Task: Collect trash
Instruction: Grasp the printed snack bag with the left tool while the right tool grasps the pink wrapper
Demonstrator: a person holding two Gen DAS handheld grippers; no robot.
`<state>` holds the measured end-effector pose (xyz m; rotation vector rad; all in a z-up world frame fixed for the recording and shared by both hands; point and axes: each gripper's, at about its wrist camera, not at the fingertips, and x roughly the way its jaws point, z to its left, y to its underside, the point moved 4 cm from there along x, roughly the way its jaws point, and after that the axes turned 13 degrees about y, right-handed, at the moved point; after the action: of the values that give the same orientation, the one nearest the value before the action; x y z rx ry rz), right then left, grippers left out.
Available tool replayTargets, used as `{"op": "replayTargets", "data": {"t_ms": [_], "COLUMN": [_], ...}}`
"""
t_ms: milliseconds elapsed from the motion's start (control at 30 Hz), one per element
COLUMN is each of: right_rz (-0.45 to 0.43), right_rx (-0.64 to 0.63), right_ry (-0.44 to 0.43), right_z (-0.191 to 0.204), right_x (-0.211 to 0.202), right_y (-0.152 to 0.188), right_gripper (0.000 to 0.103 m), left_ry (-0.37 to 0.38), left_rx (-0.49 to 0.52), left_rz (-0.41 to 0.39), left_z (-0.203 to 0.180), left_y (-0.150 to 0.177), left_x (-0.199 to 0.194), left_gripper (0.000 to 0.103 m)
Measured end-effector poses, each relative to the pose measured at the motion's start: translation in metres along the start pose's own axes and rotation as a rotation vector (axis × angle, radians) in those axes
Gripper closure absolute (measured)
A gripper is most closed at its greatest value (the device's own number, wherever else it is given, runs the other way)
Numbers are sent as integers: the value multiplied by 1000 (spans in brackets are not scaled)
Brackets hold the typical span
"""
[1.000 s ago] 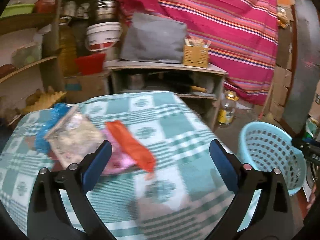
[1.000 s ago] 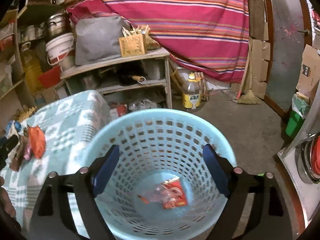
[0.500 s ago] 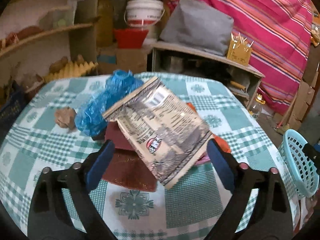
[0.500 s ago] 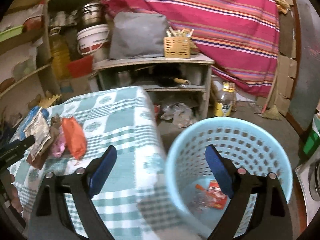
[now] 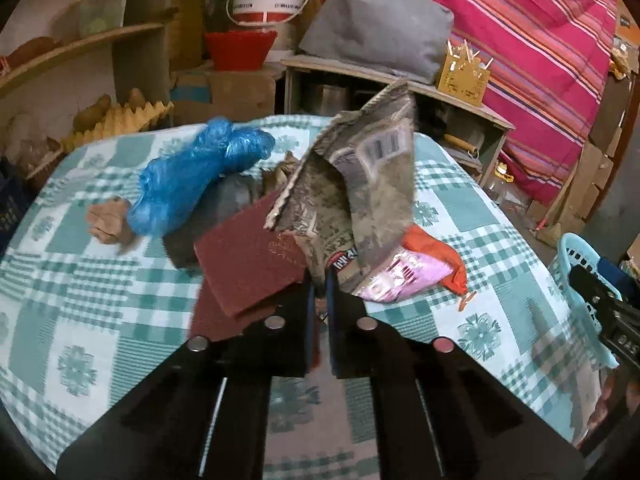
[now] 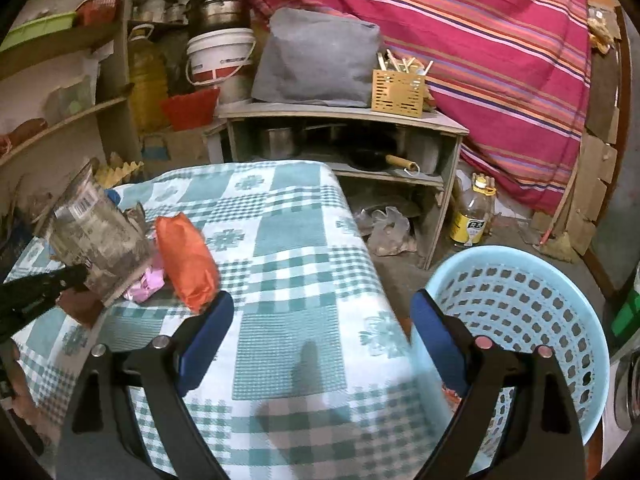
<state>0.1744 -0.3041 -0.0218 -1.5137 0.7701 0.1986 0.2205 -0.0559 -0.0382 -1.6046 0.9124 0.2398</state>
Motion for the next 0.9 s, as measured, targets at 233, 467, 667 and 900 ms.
{"op": "replayTargets", "data": {"t_ms": [233,467,667,900], "right_rz": [14,14,20,144], "right_rx": [-38,-86,-149,-215], "right_ry": [-16,-59,-91,-110], "right_z": [27,68,112,145], "right_x": [7,7,13,39], "right_y": [0,-1,-8,2], "right_gripper": [15,15,15,19], "left_ry": [-35,-114,-148,-194], "left_rx": [30,62,28,12], "left_rz": [-65,-104,-118,-104], "left_z": [22,54,88,114], "left_y": [2,5,7,11], "left_x": [-44,-74,-91,-91], "left_gripper": [100,100,100,100]}}
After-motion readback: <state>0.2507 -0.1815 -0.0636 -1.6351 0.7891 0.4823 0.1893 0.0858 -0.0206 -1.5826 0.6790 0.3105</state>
